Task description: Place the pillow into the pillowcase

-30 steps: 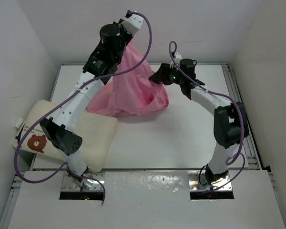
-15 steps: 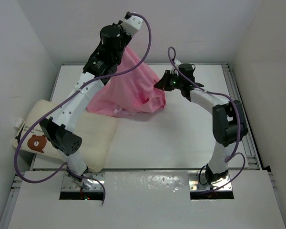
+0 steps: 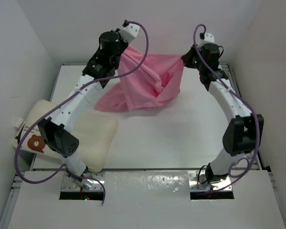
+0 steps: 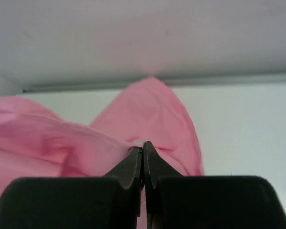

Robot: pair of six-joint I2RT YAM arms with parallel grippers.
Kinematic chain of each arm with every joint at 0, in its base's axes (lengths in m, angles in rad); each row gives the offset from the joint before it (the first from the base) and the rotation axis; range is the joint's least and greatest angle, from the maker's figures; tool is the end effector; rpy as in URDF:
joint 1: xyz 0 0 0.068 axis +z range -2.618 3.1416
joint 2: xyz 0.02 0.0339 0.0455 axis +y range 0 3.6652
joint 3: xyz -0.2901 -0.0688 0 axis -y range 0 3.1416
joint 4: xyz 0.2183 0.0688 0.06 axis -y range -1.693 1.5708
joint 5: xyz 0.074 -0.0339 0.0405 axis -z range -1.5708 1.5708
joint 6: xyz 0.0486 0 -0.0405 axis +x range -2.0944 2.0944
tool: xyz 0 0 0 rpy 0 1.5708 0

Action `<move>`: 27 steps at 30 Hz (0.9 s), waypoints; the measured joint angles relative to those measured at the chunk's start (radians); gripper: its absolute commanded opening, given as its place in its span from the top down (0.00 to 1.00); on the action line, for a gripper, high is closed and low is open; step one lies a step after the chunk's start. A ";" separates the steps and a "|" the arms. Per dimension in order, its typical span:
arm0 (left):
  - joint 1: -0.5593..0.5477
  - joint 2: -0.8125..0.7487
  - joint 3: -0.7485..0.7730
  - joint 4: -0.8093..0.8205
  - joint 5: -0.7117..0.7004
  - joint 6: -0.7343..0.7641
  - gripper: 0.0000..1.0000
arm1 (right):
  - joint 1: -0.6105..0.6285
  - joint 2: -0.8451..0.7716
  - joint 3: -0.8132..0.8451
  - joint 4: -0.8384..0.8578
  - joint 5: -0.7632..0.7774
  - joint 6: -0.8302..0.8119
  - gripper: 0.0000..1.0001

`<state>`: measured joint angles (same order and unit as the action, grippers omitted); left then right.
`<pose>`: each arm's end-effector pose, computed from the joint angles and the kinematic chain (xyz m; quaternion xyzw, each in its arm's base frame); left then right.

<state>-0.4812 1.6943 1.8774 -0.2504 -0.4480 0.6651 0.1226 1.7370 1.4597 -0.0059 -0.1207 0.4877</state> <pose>0.3439 -0.1558 0.4922 0.2588 0.6807 0.2227 0.6481 0.4080 0.0562 0.3634 0.1093 0.7917 0.2260 0.5570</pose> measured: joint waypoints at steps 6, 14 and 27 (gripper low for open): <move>0.003 0.001 0.009 0.024 0.010 0.000 1.00 | 0.046 -0.213 0.095 0.047 0.165 -0.153 1.00; 0.006 0.016 0.097 0.031 0.072 -0.031 0.32 | 0.056 -0.421 0.111 0.217 0.246 -0.285 1.00; 0.137 0.030 -0.119 -0.312 0.396 -0.067 0.00 | 0.128 0.001 0.002 -0.060 0.000 -0.111 1.00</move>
<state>-0.3439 1.7241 1.7580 -0.5625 -0.0525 0.5980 0.2504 1.7378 1.4620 -0.0654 -0.1204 0.3763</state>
